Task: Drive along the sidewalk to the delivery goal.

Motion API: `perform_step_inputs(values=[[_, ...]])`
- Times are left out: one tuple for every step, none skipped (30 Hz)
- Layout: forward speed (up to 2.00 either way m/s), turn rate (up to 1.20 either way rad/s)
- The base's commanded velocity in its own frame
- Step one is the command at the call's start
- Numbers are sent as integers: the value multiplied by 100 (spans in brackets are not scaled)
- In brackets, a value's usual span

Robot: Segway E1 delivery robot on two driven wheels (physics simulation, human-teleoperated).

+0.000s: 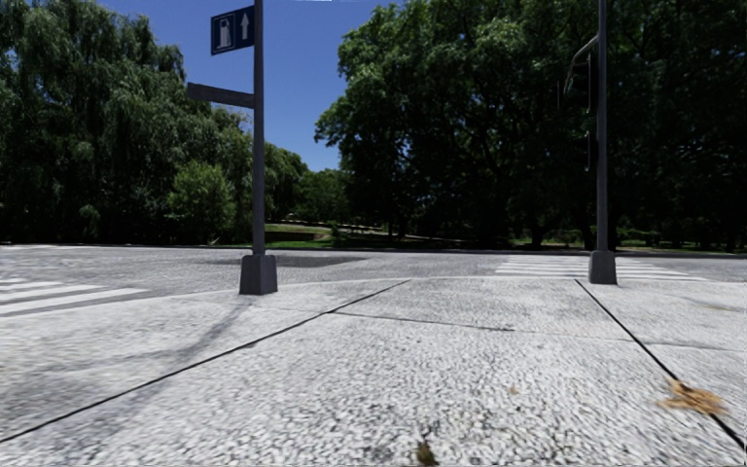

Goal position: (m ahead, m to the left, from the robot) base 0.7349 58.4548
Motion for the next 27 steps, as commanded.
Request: perform_step_inputs(values=[[200,90],[200,92],[200,92],[200,92],[200,93],[200,93],[200,93],[200,93],[200,93],[200,86],[200,86],[200,82],[200,80],[200,80],[200,80],[200,80],[200,80],[200,80],[200,80],[200,80],[200,80],[200,80],[200,80],[200,80],[200,80],[200,80],[200,80]])
